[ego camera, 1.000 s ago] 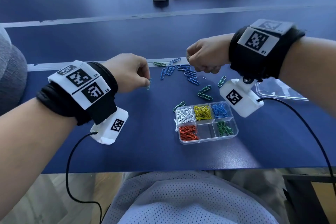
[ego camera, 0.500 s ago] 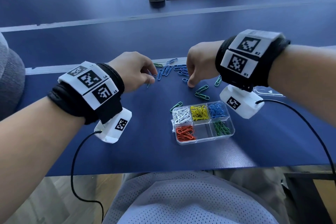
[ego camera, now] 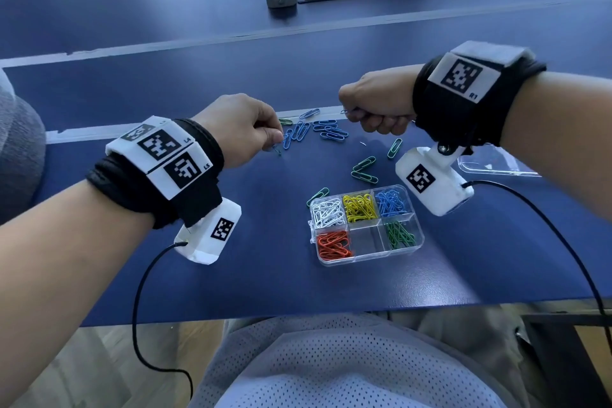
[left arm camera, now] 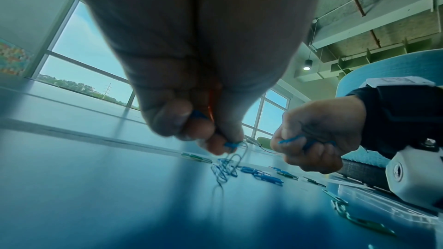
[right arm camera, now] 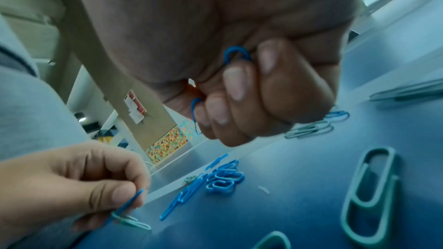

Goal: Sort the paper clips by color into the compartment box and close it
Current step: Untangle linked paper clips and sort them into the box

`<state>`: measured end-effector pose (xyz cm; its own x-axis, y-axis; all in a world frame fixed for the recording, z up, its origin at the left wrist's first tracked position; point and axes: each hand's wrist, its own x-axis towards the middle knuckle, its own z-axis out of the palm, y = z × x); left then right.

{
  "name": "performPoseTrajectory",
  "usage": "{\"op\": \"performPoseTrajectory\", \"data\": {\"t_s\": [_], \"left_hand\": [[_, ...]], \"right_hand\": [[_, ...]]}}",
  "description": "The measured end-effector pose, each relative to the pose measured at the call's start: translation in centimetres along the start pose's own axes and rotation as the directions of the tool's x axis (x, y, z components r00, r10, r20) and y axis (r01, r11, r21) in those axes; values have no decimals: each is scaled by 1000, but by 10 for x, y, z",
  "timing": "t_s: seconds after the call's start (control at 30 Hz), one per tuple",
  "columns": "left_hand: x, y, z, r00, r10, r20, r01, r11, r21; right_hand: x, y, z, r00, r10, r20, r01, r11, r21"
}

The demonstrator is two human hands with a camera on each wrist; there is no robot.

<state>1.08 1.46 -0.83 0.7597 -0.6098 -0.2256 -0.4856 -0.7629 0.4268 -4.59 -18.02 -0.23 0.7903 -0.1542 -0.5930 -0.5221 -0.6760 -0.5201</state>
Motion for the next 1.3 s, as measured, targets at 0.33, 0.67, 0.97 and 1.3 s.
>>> {"op": "performPoseTrajectory", "data": {"t_s": [0.33,0.67,0.97,1.3], "left_hand": [[10,3,11,998,-56,26,56,998,27],[13,5,14,986,-135,92,154,957,-245],[13,11,17,989,-146,30,149,943,-299],[13,9,17,997,-44,64,56,979,-197]], "right_hand": [[4,3,1,992,-79,103,70,993,90],[9,2,4,992,-123,31,121,990,68],[2,-12,14,960,-268,-81,176,801,-572],[-4,-14,10,972,-227,-65,153,816,-558]]}}
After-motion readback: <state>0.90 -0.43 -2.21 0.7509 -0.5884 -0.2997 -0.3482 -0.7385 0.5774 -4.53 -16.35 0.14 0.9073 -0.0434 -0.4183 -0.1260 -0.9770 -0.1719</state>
